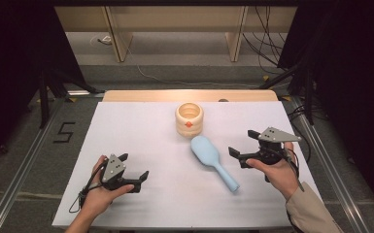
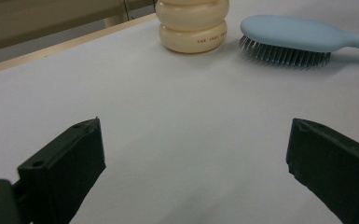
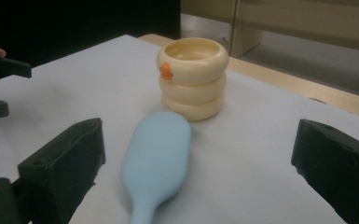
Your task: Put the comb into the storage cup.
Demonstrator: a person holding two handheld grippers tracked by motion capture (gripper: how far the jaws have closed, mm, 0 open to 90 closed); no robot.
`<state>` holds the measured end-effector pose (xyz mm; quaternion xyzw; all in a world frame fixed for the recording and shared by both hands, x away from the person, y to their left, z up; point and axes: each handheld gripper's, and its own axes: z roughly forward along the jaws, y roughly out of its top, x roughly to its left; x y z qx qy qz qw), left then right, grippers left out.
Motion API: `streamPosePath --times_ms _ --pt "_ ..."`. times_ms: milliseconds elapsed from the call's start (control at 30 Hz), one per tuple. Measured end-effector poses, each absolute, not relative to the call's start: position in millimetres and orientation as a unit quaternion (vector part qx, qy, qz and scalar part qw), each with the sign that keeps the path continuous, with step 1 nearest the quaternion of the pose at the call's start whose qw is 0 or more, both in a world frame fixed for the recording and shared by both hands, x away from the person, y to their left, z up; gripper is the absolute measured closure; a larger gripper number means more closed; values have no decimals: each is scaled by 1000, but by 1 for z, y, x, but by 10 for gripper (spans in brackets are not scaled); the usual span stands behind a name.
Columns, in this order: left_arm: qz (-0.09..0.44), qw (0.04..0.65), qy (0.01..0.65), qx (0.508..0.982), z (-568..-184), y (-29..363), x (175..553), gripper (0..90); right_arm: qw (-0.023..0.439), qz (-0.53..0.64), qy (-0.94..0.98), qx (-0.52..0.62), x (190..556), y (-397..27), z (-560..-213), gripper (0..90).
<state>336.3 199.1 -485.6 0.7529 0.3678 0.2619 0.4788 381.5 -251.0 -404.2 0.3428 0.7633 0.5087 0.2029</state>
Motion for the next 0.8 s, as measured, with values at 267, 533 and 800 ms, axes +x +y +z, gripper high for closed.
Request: streamPosePath --times_ms 267,533,800 --pt "263 478 368 753 -486 199 337 38 169 449 809 340 386 -238 -401 35" --pt "264 476 369 753 -486 199 337 38 132 398 844 335 392 -223 -403 53" --pt "263 476 368 754 -487 198 338 38 88 331 873 347 402 -208 -413 85"
